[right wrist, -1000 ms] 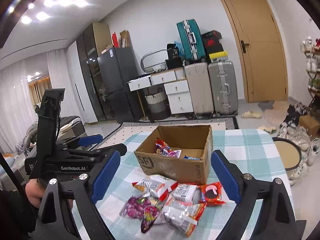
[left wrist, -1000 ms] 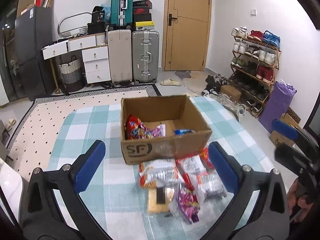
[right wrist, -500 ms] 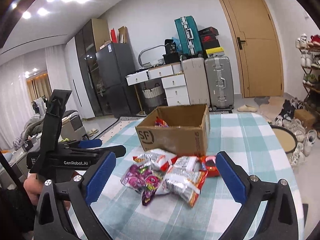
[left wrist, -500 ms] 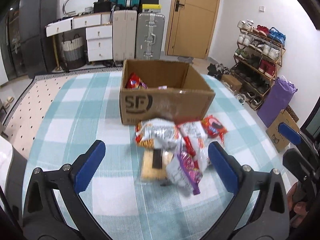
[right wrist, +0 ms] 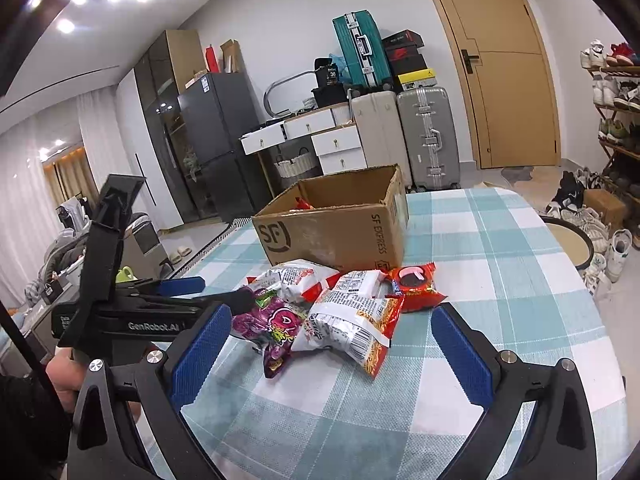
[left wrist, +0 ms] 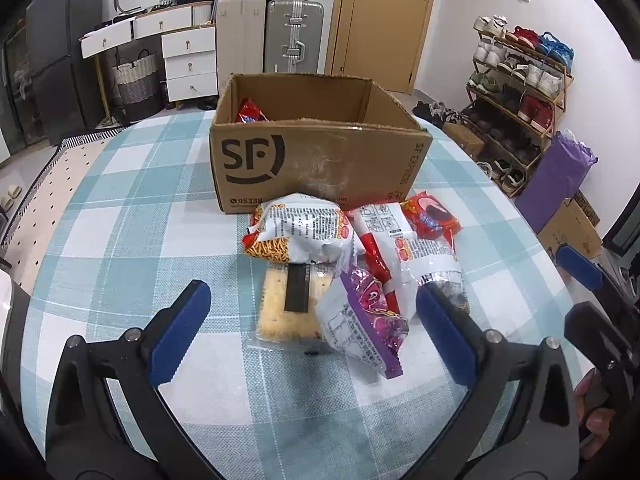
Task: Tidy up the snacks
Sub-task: 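Lower the left gripper onto the purple-edged snack bag and grasp it, then grasp the white noodle snack bag with the right gripper while the left gripper lifts the purple bag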
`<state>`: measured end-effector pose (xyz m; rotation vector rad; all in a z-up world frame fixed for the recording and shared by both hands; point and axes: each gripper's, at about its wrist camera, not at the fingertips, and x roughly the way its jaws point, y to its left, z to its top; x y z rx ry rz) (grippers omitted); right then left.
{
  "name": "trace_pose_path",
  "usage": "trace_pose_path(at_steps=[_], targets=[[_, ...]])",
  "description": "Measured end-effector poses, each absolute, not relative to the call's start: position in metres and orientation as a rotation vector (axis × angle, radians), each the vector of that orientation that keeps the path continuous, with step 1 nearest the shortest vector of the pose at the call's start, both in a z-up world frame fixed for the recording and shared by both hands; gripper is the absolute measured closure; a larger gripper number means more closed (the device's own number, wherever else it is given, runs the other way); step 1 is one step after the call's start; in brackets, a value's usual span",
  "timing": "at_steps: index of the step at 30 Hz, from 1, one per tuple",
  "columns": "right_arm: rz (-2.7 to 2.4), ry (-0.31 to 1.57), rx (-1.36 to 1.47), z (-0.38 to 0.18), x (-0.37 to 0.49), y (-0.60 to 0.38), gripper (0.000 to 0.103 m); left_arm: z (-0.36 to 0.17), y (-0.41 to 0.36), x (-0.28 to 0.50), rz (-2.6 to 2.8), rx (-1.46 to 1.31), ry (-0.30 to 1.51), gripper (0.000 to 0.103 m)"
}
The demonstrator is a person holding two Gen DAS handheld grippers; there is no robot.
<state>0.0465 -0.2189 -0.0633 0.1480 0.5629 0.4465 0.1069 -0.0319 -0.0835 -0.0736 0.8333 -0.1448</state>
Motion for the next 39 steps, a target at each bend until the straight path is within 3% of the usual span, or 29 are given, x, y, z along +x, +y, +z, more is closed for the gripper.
trace_pose_path(at_steps=[11, 14, 15, 17, 21, 22, 27, 39], targets=[[0.448, 0.583, 0.165, -0.069, 0.05, -0.222, 0.001, -0.122, -0.04, 0.129, -0.183, -0.114, 0.887, 0.003], [0.446, 0.584, 0.164, -0.069, 0.05, -0.221, 0.001, -0.128, -0.043, 0.132, -0.212, -0.133, 0.898, 0.019], [0.444, 0.586, 0.163, -0.07, 0.05, -0.222, 0.001, -0.131, -0.044, 0.135, -0.215, -0.134, 0.908, 0.029], [0.444, 0.589, 0.169, -0.07, 0.05, -0.222, 0.001, -0.135, -0.042, 0.136, -0.246, -0.158, 0.925, 0.037], [0.438, 0.594, 0.173, -0.071, 0.05, -0.223, 0.001, -0.138, -0.042, 0.135, -0.275, -0.166, 0.939, 0.069], [0.437, 0.596, 0.172, -0.072, 0.05, -0.224, 0.001, -0.139, -0.044, 0.134, -0.272, -0.159, 0.939, 0.072], [0.43, 0.605, 0.164, -0.071, 0.05, -0.221, 0.001, -0.142, -0.04, 0.133, -0.276, -0.18, 0.946, 0.077], [0.387, 0.708, 0.185, -0.084, 0.064, -0.222, 0.001, -0.133, -0.016, 0.118, -0.281, -0.236, 0.928, 0.078]])
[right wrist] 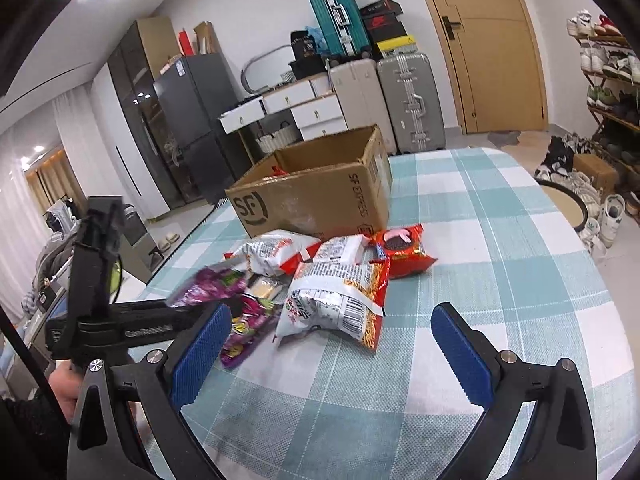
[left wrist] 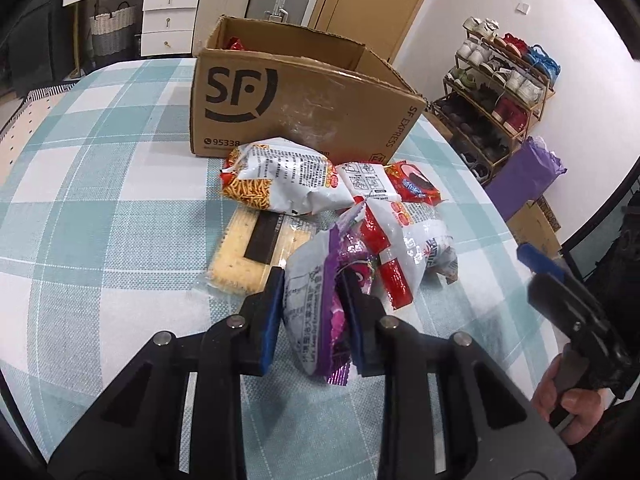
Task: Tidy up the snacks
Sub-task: 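Grasp the white noodle snack bag with the right gripper while the left gripper lifts the purple bag, then carry the purple bag and white noodle bag over the box with both grippers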
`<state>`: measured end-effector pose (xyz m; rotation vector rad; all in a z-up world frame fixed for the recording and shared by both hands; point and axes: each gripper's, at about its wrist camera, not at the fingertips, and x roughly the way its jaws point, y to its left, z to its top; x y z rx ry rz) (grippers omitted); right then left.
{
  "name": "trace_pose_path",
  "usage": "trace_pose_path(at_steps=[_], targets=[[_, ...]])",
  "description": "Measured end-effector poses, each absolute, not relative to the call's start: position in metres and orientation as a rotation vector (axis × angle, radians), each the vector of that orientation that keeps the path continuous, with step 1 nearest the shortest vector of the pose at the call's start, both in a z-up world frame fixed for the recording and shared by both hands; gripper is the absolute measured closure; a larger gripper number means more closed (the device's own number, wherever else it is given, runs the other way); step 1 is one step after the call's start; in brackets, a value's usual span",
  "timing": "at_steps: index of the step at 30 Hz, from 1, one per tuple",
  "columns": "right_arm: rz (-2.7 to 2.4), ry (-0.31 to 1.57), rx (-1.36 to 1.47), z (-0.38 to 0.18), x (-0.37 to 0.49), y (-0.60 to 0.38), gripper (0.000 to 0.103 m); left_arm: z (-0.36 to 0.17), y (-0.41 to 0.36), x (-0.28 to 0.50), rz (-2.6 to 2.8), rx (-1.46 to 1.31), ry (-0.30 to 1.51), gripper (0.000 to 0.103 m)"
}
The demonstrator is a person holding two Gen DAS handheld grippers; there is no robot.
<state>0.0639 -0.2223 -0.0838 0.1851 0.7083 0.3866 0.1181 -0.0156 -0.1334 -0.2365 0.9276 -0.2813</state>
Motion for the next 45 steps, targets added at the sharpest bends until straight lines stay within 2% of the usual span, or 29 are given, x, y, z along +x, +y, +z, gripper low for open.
trace_pose_path(at_steps=[16, 36, 38, 39, 40, 45], targets=[[0.412, 0.879, 0.177, -0.111, 0.121, -0.192, 0.001, -0.124, 0.055, 0.095, -0.232, -0.363, 0.89, 0.078], [0.379, 0.942, 0.056, -0.129, 0.152, -0.153, 0.002, -0.109, 0.079, 0.072, -0.123, -0.318, 0.845, 0.078], [0.363, 0.955, 0.036, -0.133, 0.153, -0.151, 0.007, -0.108, 0.08, 0.071, -0.12, -0.32, 0.842, 0.078], [0.357, 0.969, 0.028, -0.135, 0.155, -0.151, 0.018, -0.107, 0.08, 0.069, -0.117, -0.317, 0.841, 0.078], [0.354, 0.98, 0.025, -0.137, 0.156, -0.152, 0.023, -0.107, 0.08, 0.068, -0.112, -0.316, 0.839, 0.078], [0.385, 0.99, 0.05, -0.142, 0.154, -0.156, 0.032, -0.103, 0.081, 0.063, -0.103, -0.32, 0.832, 0.078]])
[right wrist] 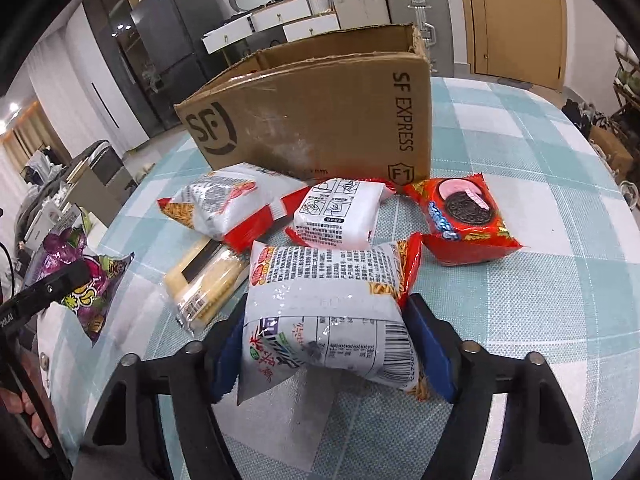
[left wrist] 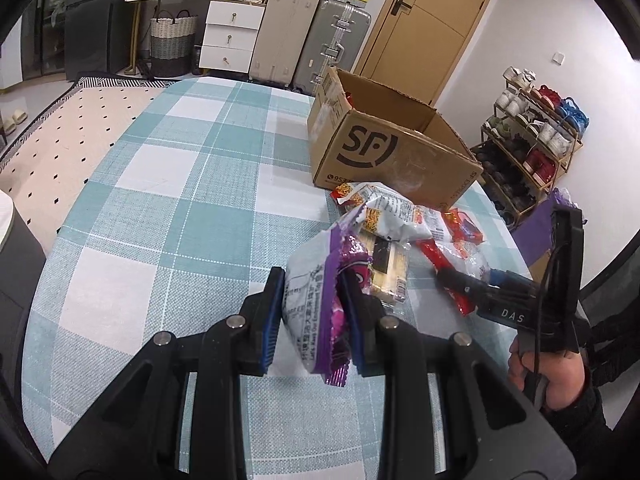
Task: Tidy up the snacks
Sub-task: 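Carry the purple bag and white noodle bag over the box with both grippers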
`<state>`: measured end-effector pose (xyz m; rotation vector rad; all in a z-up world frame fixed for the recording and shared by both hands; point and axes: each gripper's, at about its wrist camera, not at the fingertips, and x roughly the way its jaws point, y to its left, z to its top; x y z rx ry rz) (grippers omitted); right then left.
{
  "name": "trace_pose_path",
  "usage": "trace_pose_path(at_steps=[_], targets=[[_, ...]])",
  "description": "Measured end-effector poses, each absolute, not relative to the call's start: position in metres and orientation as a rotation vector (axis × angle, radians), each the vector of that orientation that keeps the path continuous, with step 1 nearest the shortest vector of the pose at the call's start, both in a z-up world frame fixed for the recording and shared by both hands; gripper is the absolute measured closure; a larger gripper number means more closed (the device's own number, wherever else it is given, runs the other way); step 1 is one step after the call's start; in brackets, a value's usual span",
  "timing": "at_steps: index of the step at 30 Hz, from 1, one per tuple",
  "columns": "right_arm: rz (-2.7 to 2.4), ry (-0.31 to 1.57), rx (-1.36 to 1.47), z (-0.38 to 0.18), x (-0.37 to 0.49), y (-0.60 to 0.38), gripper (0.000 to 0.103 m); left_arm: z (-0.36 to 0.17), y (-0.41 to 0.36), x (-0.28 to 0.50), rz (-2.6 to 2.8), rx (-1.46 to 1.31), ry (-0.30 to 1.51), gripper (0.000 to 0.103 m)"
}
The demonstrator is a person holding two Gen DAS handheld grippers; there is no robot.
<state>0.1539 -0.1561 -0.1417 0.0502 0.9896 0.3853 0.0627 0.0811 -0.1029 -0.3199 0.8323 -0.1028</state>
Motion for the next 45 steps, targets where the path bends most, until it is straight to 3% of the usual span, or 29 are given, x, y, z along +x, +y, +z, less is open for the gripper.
trace_pose_path(at_steps=[28, 45], targets=[[0.562, 0.785, 0.237, -0.06, 0.056, -0.18, 0.035, -0.054, 0.048, 0.028, -0.19, -0.285, 0.757, 0.078], [0.622, 0.686, 0.161, -0.008, 0.08, -0.162, 0.035, 0.015, 0.013, 0.064, -0.29, -0.214, 0.666, 0.078]])
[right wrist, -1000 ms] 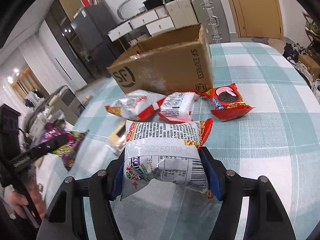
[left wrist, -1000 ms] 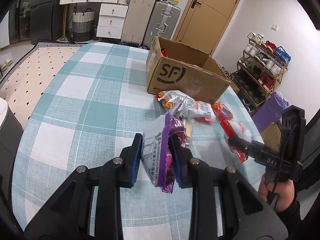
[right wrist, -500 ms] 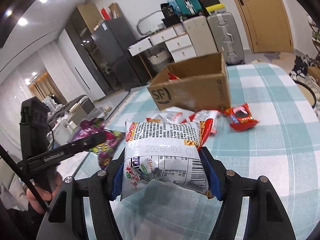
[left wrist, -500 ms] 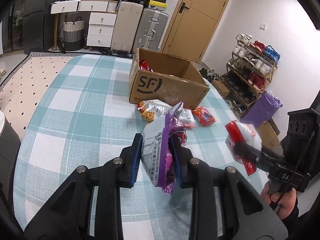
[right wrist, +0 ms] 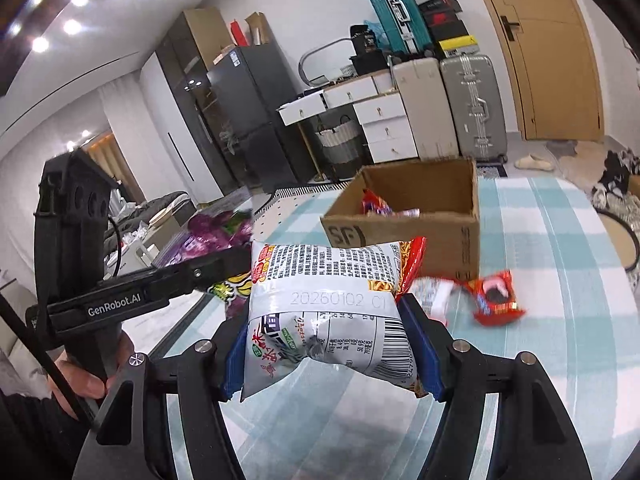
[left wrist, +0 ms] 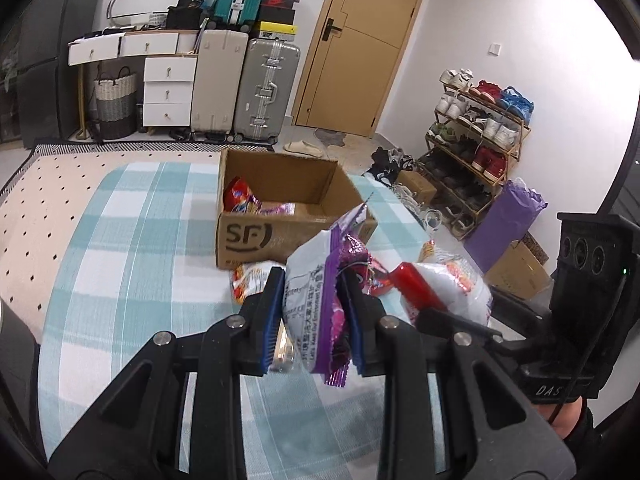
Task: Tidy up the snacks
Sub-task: 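Carry the purple bag and white noodle bag over the box with both grippers, then open both grippers to drop the two bags into the box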
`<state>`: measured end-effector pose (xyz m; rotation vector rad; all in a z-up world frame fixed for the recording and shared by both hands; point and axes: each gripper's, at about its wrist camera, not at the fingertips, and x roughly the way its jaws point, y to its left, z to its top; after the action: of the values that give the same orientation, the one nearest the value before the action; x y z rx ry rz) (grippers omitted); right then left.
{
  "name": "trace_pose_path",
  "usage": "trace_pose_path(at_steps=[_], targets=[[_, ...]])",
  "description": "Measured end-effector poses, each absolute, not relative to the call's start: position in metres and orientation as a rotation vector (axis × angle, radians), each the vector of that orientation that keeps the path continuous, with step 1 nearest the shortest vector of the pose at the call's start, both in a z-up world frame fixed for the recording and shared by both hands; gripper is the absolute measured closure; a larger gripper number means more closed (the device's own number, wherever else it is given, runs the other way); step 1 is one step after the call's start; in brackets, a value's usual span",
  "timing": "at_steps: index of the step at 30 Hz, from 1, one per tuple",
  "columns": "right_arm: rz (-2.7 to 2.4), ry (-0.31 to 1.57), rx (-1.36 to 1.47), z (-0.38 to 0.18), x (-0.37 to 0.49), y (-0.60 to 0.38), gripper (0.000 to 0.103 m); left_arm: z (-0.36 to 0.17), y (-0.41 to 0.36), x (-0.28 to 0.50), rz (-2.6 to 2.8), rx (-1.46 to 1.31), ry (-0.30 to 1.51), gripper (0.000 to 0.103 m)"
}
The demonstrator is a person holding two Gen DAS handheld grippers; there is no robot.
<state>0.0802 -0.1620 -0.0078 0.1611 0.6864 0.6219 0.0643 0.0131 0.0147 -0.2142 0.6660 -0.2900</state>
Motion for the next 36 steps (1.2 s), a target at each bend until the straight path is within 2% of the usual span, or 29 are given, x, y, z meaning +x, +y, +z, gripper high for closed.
trace_pose_path(at_steps=[11, 21, 29, 36], targets=[[0.632, 0.619, 0.098, 0.043, 0.142, -0.149, 0.034, 0.061, 0.006, 0.135, -0.311, -0.194, 0.651, 0.078], [0.627, 0.667, 0.109, 0.067, 0.231, -0.144, 0.034, 0.094, 0.009, 0.229, -0.284, -0.179, 0.679, 0.078], [0.584, 0.735, 0.104, 0.05, 0.298, -0.15, 0.034, 0.079, 0.007, 0.31, -0.247, -0.177, 0.742, 0.078], [0.576, 0.808, 0.102, 0.012, 0.331, -0.155, 0.034, 0.033, -0.005, 0.355, -0.256, -0.154, 0.847, 0.078]])
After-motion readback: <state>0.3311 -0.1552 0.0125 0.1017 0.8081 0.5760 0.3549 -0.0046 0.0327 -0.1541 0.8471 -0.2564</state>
